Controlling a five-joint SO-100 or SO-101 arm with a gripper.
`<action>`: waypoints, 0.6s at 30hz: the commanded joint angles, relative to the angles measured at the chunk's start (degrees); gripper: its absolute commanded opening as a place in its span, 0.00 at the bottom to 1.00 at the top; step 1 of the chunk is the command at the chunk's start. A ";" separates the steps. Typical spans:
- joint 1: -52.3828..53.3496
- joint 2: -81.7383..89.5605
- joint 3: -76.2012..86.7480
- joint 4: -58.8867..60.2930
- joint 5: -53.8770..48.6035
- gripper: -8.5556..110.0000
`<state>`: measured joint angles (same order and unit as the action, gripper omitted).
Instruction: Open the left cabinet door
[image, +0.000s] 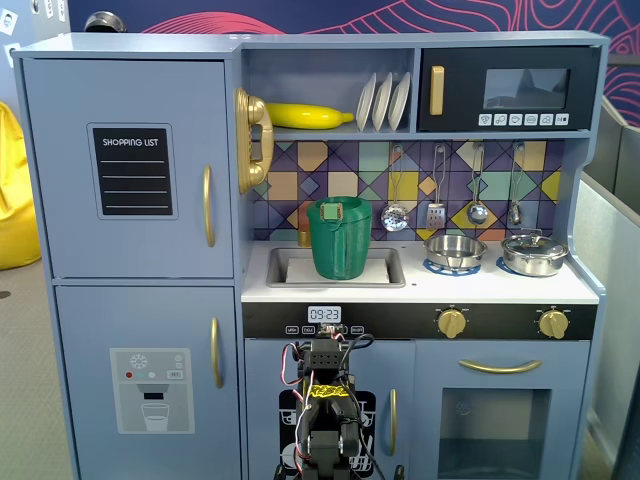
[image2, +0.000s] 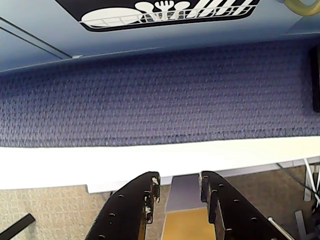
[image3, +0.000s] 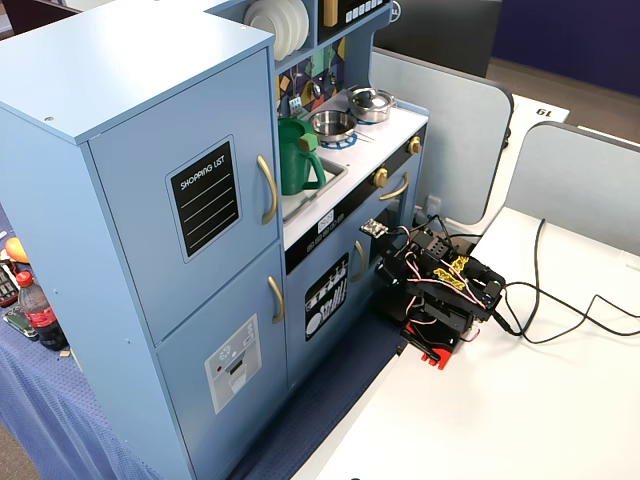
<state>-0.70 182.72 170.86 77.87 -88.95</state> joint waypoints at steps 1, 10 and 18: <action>-0.88 -0.53 0.97 9.93 0.18 0.07; -1.76 -0.53 0.97 9.93 0.62 0.07; -5.89 -0.79 0.62 5.71 4.57 0.07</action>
<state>-3.08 182.72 170.86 77.87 -88.24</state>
